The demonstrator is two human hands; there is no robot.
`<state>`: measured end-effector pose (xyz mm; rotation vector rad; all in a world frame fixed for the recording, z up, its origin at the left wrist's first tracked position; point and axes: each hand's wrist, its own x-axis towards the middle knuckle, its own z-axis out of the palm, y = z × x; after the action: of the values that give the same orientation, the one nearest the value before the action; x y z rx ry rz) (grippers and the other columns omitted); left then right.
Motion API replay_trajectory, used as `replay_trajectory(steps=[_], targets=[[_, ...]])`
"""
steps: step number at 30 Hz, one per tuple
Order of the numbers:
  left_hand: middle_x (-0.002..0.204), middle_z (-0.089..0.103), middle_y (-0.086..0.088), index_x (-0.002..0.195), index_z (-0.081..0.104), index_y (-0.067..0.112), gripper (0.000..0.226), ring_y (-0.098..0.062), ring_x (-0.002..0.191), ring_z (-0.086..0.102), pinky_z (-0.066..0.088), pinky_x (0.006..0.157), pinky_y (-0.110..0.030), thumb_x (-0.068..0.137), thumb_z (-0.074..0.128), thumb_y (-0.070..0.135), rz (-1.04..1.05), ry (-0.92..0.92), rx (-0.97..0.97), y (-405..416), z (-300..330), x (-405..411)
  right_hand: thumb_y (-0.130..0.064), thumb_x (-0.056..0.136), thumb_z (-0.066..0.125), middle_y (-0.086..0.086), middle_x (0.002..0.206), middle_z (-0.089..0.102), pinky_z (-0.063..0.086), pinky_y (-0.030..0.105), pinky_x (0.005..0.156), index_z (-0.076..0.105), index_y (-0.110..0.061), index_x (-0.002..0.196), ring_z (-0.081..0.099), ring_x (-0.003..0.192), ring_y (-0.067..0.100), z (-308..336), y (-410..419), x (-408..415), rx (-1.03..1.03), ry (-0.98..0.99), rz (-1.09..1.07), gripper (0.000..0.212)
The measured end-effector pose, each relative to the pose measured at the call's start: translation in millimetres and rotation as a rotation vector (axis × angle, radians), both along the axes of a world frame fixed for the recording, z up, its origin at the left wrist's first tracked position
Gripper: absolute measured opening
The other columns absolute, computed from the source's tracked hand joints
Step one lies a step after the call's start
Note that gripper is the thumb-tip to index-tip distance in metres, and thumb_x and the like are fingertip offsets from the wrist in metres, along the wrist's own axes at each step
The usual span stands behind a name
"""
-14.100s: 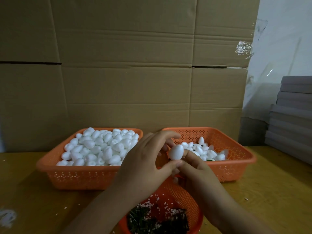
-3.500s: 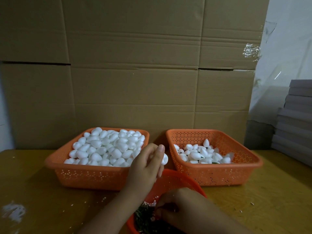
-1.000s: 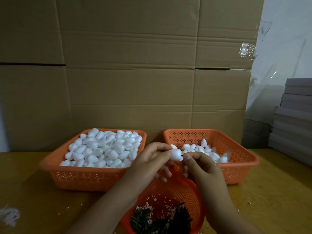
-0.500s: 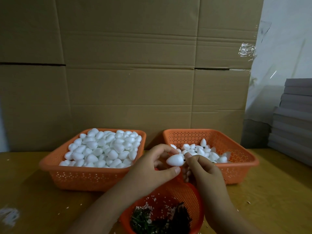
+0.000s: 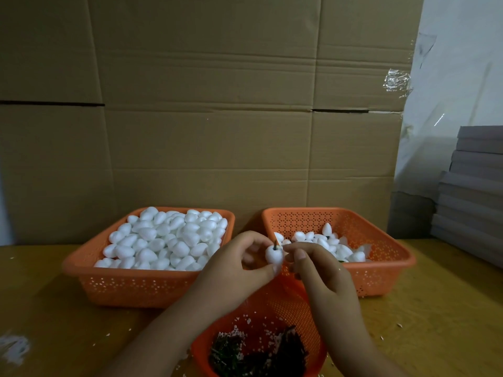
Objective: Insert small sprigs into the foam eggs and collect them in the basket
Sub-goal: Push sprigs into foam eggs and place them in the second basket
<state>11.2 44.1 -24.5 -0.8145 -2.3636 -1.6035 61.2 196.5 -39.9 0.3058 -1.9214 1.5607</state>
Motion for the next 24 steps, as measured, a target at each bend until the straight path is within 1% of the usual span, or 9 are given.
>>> replay_trajectory(steps=[3,5,8,10,12,15,20,22,24], targets=[[0.095,0.072,0.015,0.098,0.064,0.026,0.021,-0.003,0.087,0.067,0.052,0.073,-0.02,0.084,0.075,0.015,-0.066,-0.083,0.103,2.1,1.3,1.6,-0.018,0.096,0.055,-0.007,0.084,0.07,0.05,0.018,0.069,0.067,-0.037,0.084,0.063,0.078,0.006,-0.7,1.1,-1.6,-0.055,-0.034,-0.023,0.026],[0.096,0.072,0.013,0.1,0.063,0.021,0.024,-0.002,0.087,0.067,0.053,0.071,-0.021,0.084,0.073,0.007,-0.081,-0.11,0.158,3.1,2.1,2.1,-0.017,0.096,0.054,0.0,0.08,0.068,0.049,0.025,0.068,0.066,-0.03,0.079,0.062,0.076,0.016,-2.1,2.5,-3.8,-0.083,-0.068,-0.017,0.025],[0.098,0.072,0.012,0.102,0.064,0.02,0.025,-0.001,0.09,0.066,0.053,0.074,-0.022,0.083,0.074,0.008,-0.056,-0.08,0.185,3.0,2.9,1.5,-0.02,0.095,0.053,0.009,0.076,0.063,0.047,0.029,0.065,0.067,-0.021,0.074,0.058,0.076,0.027,-4.8,4.0,-7.1,-0.084,-0.109,0.007,0.025],[0.097,0.071,0.016,0.101,0.065,0.023,0.024,0.001,0.092,0.065,0.051,0.076,-0.019,0.082,0.075,0.011,-0.037,-0.058,0.184,2.0,3.0,0.9,-0.023,0.094,0.052,0.006,0.077,0.065,0.047,0.025,0.066,0.07,-0.026,0.077,0.059,0.076,0.022,-4.3,2.9,-6.4,-0.071,-0.12,0.018,0.026],[0.096,0.071,0.018,0.098,0.066,0.026,0.023,0.0,0.093,0.065,0.047,0.077,-0.013,0.081,0.076,0.015,0.0,-0.013,0.149,-0.1,3.3,-0.5,-0.021,0.095,0.051,-0.004,0.082,0.069,0.047,0.025,0.071,0.072,-0.034,0.081,0.061,0.076,0.008,-1.5,1.3,-3.8,-0.067,-0.106,0.024,0.028],[0.094,0.067,0.018,0.092,0.067,0.031,0.019,-0.001,0.093,0.062,0.045,0.078,-0.016,0.079,0.078,0.021,0.064,0.091,0.073,-3.1,2.0,-4.4,-0.02,0.098,0.052,-0.016,0.094,0.07,0.043,0.022,0.077,0.073,-0.04,0.087,0.062,0.092,-0.002,1.7,0.3,-0.8,-0.049,-0.067,0.036,0.031],[0.093,0.059,0.021,0.092,0.065,0.043,0.021,-0.003,0.088,0.054,0.039,0.071,-0.016,0.074,0.068,0.053,0.162,0.249,-0.075,-3.7,-1.7,-7.5,-0.034,0.095,0.057,-0.014,0.106,0.064,0.041,0.016,0.09,0.074,-0.04,0.098,0.057,0.112,0.007,0.2,-3.0,0.1,0.127,0.088,0.002,0.019],[0.091,0.065,0.018,0.092,0.066,0.044,0.016,-0.003,0.084,0.058,0.042,0.069,-0.016,0.077,0.069,0.048,0.099,0.18,-0.051,-2.5,-0.6,-6.4,-0.042,0.092,0.056,-0.015,0.111,0.06,0.038,0.016,0.096,0.073,-0.038,0.105,0.054,0.118,0.012,-1.0,-6.2,0.9,0.234,0.113,-0.02,0.022],[0.092,0.07,0.017,0.092,0.067,0.041,0.015,-0.001,0.086,0.064,0.046,0.07,-0.013,0.082,0.073,0.033,0.02,0.09,0.023,-1.4,0.5,-5.3,-0.045,0.089,0.052,-0.014,0.113,0.059,0.037,0.015,0.097,0.071,-0.036,0.109,0.053,0.12,0.013,-2.2,-7.1,1.2,0.251,0.122,-0.015,0.029]])
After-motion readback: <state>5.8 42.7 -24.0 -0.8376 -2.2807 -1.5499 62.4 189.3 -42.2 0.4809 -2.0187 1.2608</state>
